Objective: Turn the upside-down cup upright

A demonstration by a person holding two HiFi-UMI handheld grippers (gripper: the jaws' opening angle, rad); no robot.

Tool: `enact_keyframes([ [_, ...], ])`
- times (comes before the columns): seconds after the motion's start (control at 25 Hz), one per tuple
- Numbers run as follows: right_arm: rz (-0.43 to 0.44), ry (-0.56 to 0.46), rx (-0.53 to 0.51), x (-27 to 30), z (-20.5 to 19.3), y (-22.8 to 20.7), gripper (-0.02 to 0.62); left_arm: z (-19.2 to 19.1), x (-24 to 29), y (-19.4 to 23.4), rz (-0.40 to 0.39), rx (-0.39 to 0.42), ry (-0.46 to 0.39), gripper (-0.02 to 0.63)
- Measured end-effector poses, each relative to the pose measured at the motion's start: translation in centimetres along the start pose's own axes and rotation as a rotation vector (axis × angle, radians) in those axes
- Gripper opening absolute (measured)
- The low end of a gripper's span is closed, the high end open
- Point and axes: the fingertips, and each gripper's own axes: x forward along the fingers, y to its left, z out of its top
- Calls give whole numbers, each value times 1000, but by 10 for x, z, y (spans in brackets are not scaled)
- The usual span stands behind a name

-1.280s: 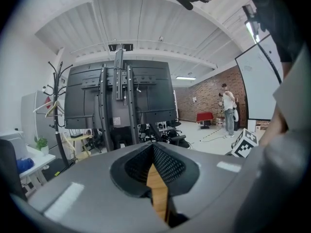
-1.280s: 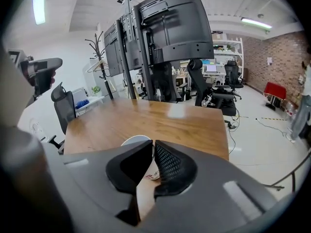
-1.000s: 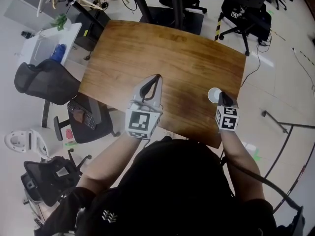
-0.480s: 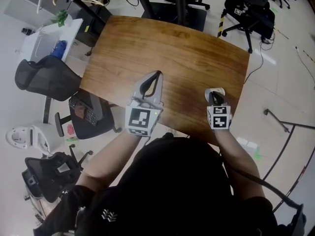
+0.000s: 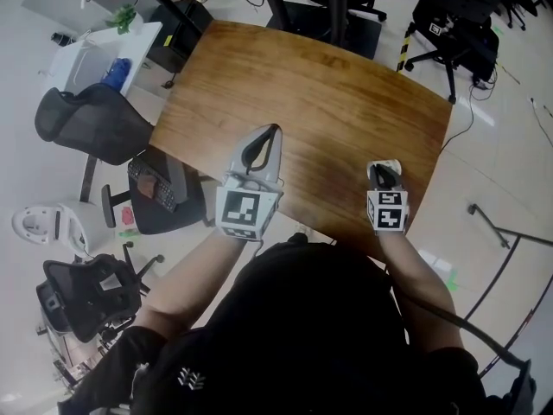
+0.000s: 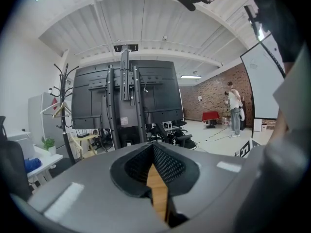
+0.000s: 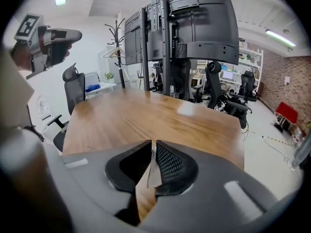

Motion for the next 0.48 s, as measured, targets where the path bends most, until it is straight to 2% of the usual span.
enact_keyframes([
  [0.16, 10, -53, 53, -9, 7, -12, 86, -1, 0, -1, 1, -4, -1, 0],
  [0.28, -34, -83, 140, -20, 4, -46, 115, 0, 1, -4, 3, -2, -3, 0],
  [0.36, -59, -59, 218, -22, -6, -73, 127, 3, 2, -7, 1, 3, -4, 0],
  [0.48, -24, 23, 314, -17, -29, -84, 141, 7, 2, -8, 2, 10, -7, 0],
])
